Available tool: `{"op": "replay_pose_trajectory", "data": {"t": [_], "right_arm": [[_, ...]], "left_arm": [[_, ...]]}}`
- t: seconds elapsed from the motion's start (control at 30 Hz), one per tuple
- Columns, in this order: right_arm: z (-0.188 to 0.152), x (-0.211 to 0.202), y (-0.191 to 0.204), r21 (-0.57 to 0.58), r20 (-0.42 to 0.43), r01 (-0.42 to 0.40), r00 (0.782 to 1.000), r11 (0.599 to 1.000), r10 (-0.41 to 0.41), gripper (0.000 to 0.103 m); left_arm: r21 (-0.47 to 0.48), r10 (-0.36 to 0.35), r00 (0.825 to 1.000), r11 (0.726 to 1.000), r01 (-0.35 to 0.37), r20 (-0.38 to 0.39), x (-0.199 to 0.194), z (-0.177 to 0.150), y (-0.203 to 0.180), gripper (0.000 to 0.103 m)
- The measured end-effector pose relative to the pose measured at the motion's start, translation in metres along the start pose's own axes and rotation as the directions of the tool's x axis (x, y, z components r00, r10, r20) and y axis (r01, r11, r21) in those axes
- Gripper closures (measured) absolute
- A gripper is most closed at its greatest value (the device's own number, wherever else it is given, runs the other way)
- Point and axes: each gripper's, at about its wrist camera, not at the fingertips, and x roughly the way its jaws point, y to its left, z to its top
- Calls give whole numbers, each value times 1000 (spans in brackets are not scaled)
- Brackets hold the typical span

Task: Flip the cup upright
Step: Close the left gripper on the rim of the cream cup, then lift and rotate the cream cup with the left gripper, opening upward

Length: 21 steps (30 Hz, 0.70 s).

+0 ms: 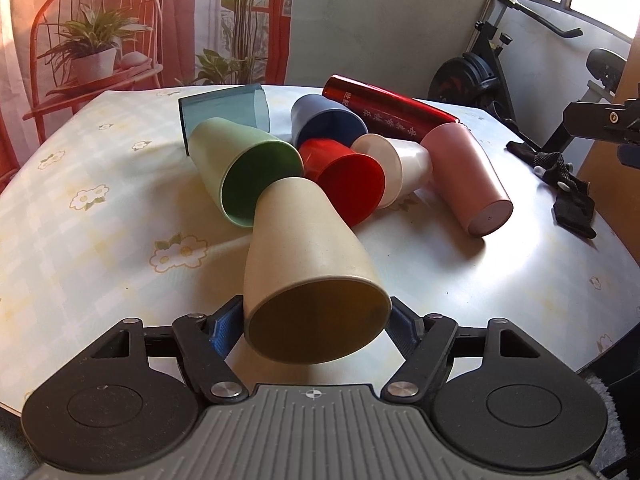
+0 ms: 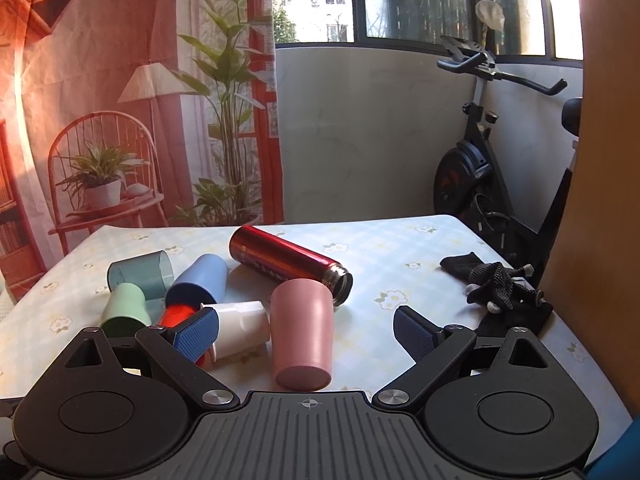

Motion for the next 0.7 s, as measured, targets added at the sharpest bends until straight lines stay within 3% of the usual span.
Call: {"op": "replay_pose_trajectory", "data": {"t": [0.23, 0.7], "right_arm": [[7, -4, 1, 26, 14, -24, 1000, 999, 23, 10], [9, -5, 4, 31, 6, -38, 999, 999, 38, 10]], "left_arm": [[90, 26, 999, 995, -29, 38, -24, 16, 4, 28], [102, 10, 1000, 995, -13, 27, -28, 38, 13, 28]]}}
